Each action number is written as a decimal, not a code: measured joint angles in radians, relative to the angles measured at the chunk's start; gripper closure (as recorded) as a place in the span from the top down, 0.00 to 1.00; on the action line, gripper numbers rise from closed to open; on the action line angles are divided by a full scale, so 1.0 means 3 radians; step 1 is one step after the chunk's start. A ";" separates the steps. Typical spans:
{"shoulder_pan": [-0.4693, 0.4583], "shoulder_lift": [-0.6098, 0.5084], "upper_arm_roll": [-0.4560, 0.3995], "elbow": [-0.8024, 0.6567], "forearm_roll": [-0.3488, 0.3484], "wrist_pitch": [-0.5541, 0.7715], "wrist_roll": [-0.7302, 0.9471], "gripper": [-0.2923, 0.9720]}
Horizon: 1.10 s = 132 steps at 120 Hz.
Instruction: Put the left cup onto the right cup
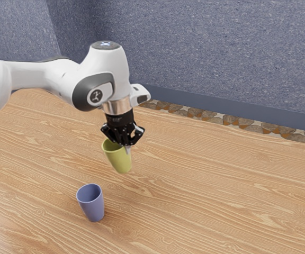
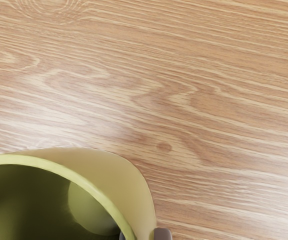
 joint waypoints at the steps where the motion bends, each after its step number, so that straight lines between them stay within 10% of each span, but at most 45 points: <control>1: -0.0001 -0.0006 -0.0003 -0.0007 0.0000 -0.0001 -0.0008 0.15; 132: 0.0010 -0.0791 -0.0278 -0.0496 -0.0177 -0.0278 -0.0782 0.15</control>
